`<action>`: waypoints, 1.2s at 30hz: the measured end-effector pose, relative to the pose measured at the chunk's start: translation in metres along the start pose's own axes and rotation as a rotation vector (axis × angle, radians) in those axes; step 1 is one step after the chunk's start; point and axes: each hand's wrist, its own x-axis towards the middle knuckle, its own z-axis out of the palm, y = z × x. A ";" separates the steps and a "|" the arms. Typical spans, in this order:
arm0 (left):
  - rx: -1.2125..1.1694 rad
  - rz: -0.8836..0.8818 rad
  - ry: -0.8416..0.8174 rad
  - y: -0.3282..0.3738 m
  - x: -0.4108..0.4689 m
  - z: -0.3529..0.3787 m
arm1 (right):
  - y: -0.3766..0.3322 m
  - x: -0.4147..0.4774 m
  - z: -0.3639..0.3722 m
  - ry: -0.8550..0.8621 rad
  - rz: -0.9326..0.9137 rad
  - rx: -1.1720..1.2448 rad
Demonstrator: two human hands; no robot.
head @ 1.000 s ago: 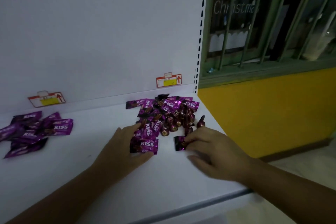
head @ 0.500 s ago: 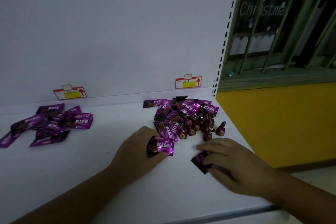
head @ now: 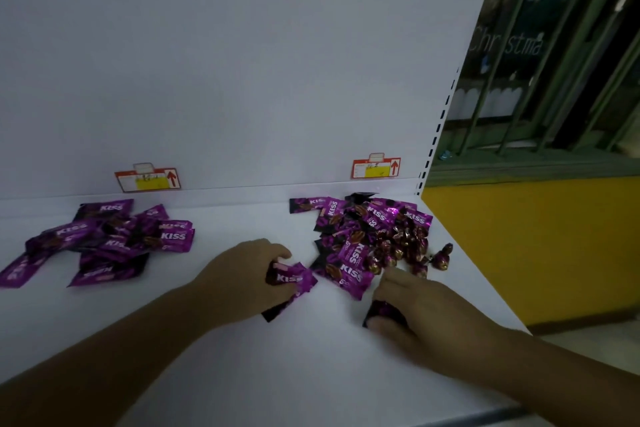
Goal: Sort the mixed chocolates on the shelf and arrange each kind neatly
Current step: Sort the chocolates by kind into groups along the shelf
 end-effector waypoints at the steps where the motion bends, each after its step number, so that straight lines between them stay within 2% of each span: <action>1: 0.060 0.016 0.025 -0.001 -0.001 0.000 | -0.004 0.008 0.002 0.037 0.017 -0.008; 5: 0.223 0.043 0.074 0.001 -0.002 0.001 | -0.018 0.043 0.011 0.128 -0.028 -0.152; 8: 0.330 0.086 0.115 0.002 -0.005 0.002 | -0.022 0.052 0.029 0.114 -0.064 -0.223; 14: 0.349 0.131 0.092 -0.001 -0.010 0.002 | -0.030 0.045 0.031 0.061 0.036 -0.165; 19: 0.249 0.047 0.044 0.006 -0.006 0.006 | -0.035 0.032 0.034 0.074 0.144 -0.199; 22: 0.124 0.048 -0.062 0.006 0.001 0.006 | -0.037 0.029 0.032 0.063 0.220 -0.284; 24: 0.032 0.037 -0.131 0.003 0.006 0.002 | -0.038 0.028 0.033 0.058 0.202 -0.294; 29: 0.010 0.012 -0.223 0.001 0.015 -0.006 | -0.034 0.028 0.028 0.013 0.105 -0.047; 31: 0.065 0.013 -0.193 -0.001 0.020 -0.007 | -0.029 0.028 0.021 -0.096 0.200 0.061; 32: 0.067 0.006 -0.167 -0.003 0.025 -0.007 | -0.026 0.027 0.020 -0.139 0.204 0.035; 36: -0.170 -0.114 -0.029 -0.007 0.056 -0.009 | -0.017 0.029 0.021 -0.158 0.140 0.004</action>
